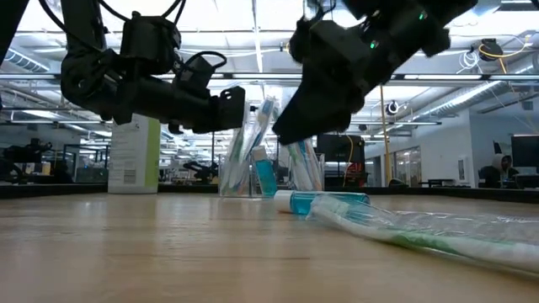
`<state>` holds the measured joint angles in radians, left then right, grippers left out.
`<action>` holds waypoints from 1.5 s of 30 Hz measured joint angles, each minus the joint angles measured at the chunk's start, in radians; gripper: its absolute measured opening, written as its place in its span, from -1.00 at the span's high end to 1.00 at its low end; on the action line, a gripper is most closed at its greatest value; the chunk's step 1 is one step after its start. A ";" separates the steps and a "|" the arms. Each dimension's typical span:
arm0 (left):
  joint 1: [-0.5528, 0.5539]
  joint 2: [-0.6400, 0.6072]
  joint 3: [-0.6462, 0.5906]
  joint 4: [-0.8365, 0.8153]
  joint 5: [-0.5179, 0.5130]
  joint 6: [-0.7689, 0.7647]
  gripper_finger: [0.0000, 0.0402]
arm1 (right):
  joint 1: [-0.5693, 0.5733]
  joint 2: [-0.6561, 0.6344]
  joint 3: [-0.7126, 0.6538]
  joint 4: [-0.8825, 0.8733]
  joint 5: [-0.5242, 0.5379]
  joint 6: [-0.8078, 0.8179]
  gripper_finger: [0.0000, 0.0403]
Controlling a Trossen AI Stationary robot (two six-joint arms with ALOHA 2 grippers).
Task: Pick & Place toothbrushing station
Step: Put the green toothbrush to the left of the transparent organizer, then put the blue mouthwash in the middle of the transparent organizer
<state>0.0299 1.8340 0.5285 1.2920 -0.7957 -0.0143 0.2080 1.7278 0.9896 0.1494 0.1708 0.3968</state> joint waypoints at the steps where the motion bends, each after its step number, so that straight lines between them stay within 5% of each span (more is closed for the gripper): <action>1: -0.005 0.000 0.000 0.000 -0.029 0.003 0.82 | -0.003 0.017 0.000 0.001 -0.014 0.015 0.07; 12: -0.096 -0.036 -0.001 -0.026 -0.136 0.061 0.35 | -0.024 0.067 0.021 -0.058 -0.183 0.027 -0.10; 20: -0.141 -0.142 0.000 -0.017 -0.250 0.167 0.08 | -0.035 0.095 0.305 -0.514 -0.169 0.002 -0.06; 32: -0.171 -0.184 0.000 -0.071 -0.281 0.214 0.07 | -0.051 0.251 0.372 -0.597 -0.151 0.096 -0.05; 45: -0.171 -0.184 0.000 -0.153 -0.288 0.150 0.07 | -0.069 0.181 0.369 -0.642 -0.158 0.147 -0.05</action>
<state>-0.1410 1.6503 0.5282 1.1387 -1.0836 0.1358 0.1387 1.9086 1.3589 -0.4929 0.0128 0.5440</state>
